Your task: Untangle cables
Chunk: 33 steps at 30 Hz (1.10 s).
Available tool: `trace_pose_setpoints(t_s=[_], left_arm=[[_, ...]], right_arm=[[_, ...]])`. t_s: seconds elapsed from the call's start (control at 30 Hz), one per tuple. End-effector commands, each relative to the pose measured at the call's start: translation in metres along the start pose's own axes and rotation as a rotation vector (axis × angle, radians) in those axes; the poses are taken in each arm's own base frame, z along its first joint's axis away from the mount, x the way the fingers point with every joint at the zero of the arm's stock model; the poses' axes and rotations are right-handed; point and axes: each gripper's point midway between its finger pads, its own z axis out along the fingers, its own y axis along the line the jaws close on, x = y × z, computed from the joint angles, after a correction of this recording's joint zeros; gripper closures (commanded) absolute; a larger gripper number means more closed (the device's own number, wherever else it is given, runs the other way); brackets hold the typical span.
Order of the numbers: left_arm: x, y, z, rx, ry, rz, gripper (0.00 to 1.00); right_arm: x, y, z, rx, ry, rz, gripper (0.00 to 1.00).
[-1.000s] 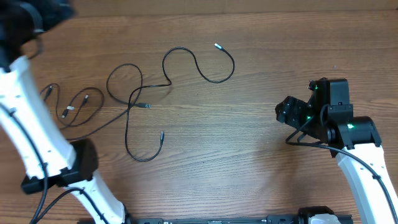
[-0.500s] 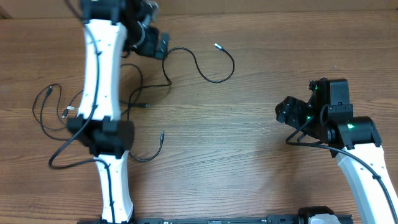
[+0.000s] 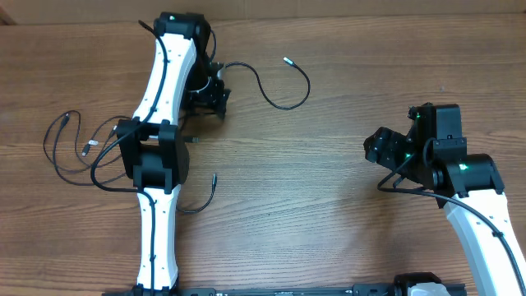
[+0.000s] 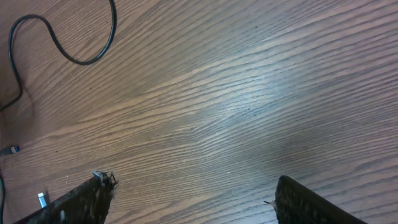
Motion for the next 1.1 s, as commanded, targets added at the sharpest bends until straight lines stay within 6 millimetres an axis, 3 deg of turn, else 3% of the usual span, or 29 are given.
trace_pose_setpoints(t_s=[0.0, 0.17, 0.33, 0.53, 0.7, 0.8, 0.93, 1.03, 1.07], left_arm=[[0.003, 0.005, 0.004, -0.041, 0.020, -0.038, 0.34], [0.004, -0.001, 0.006, -0.035, 0.028, -0.071, 0.63], [0.011, -0.009, 0.017, -0.040, 0.072, -0.055, 0.69], [0.015, -0.013, 0.021, -0.062, 0.095, -0.054, 0.96], [0.016, -0.004, 0.005, -0.108, 0.053, -0.126, 0.96], [0.018, -0.003, -0.016, -0.106, 0.001, -0.130, 0.96], [0.025, -0.001, -0.069, -0.100, -0.136, -0.143, 0.96], [0.033, 0.013, -0.128, -0.100, -0.316, -0.180, 0.96], [0.044, 0.030, -0.176, -0.106, -0.468, -0.226, 0.96]], right_arm=[[-0.007, 0.002, -0.005, -0.003, -0.028, 0.001, 0.19], [-0.007, 0.002, -0.005, -0.003, -0.028, 0.001, 0.19], [-0.007, 0.002, -0.005, -0.003, -0.027, 0.001, 0.19], [-0.006, 0.001, -0.005, -0.001, -0.023, 0.001, 0.18], [-0.006, 0.001, -0.005, 0.000, -0.024, -0.002, 0.19], [-0.006, 0.001, -0.005, 0.000, -0.024, -0.002, 0.19], [-0.006, 0.002, -0.005, -0.001, -0.024, -0.002, 0.19], [-0.006, 0.002, -0.005, -0.001, -0.025, -0.002, 0.19], [-0.006, 0.002, -0.005, -0.001, -0.025, -0.002, 0.18]])
